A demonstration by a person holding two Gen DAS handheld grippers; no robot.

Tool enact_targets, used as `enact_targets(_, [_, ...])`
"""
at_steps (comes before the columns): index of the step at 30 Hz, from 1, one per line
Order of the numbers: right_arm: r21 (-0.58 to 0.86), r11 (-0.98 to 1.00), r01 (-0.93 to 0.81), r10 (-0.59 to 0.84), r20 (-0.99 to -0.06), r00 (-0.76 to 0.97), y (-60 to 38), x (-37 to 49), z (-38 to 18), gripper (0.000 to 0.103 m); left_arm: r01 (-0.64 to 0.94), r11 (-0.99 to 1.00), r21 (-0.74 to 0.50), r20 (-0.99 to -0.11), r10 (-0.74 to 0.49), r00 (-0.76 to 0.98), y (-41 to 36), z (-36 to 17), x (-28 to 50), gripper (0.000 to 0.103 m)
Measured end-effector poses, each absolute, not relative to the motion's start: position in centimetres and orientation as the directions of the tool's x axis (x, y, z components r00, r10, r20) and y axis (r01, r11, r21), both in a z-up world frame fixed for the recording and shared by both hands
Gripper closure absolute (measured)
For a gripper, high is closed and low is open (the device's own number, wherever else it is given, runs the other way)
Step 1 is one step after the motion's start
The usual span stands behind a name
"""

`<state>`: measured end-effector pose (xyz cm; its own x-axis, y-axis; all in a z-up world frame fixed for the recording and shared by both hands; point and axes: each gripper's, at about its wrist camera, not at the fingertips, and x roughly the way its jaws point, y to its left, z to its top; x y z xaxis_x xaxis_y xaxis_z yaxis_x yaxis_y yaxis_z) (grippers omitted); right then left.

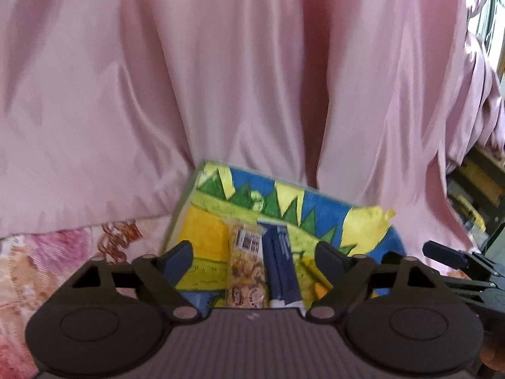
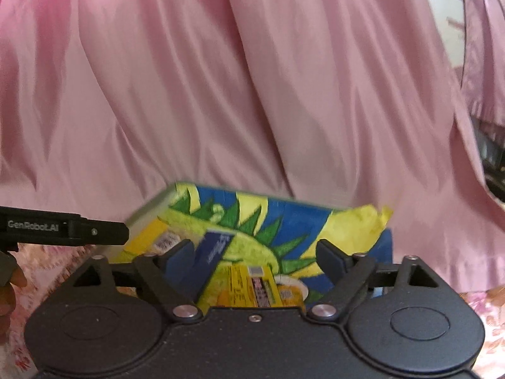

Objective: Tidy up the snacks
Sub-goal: 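Open both grippers to drop the wafer bar and nut bag into the tray, then raise both tools away from the tray back over the snack pile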

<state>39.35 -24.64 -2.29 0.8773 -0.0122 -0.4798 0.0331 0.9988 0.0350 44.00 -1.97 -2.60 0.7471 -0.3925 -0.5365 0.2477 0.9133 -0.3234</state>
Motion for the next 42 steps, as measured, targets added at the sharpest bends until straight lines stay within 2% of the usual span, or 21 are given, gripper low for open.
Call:
enact_targets(3, [0.042,0.999,0.031,-0.01,-0.44,0.898,-24.5,38.0,-0.7,0.009,0.253,0.908,-0.334,-0.493,-0.397,0.775,-1.1,-0.9,42.6,0.003])
enact_targets(5, [0.047,0.998,0.03,-0.008,-0.408,0.913,-24.4,36.8,0.5,0.006,0.248,0.91,-0.332,-0.461,-0.386,0.8,-0.6,0.0,41.5,0.0])
enact_targets(12, [0.06,0.998,0.021,-0.002,-0.306,0.952,-23.7,32.6,3.7,0.001,0.24,0.91,-0.338,-0.396,-0.369,0.841,1.3,2.7,37.7,0.0])
enact_targets(17, [0.075,0.997,0.019,-0.001,-0.238,0.971,-23.2,29.3,5.1,0.001,0.242,0.915,-0.322,-0.353,-0.354,0.866,2.5,3.7,34.5,0.0])
enact_targets(27, [0.047,0.998,-0.03,0.038,-0.187,0.982,-21.8,23.7,6.7,0.001,0.226,0.938,-0.264,-0.288,-0.3,0.909,4.5,4.3,28.4,0.0])
enact_targets(35, [0.049,0.998,-0.045,0.054,-0.178,0.983,-20.6,19.0,6.2,0.001,0.21,0.954,-0.216,-0.342,-0.275,0.898,5.9,3.4,24.1,0.0])
enact_targets(42, [0.086,0.996,-0.028,0.046,-0.208,0.977,-20.2,16.1,4.4,0.001,0.18,0.962,-0.206,-0.399,-0.25,0.882,6.7,2.1,21.2,0.0])
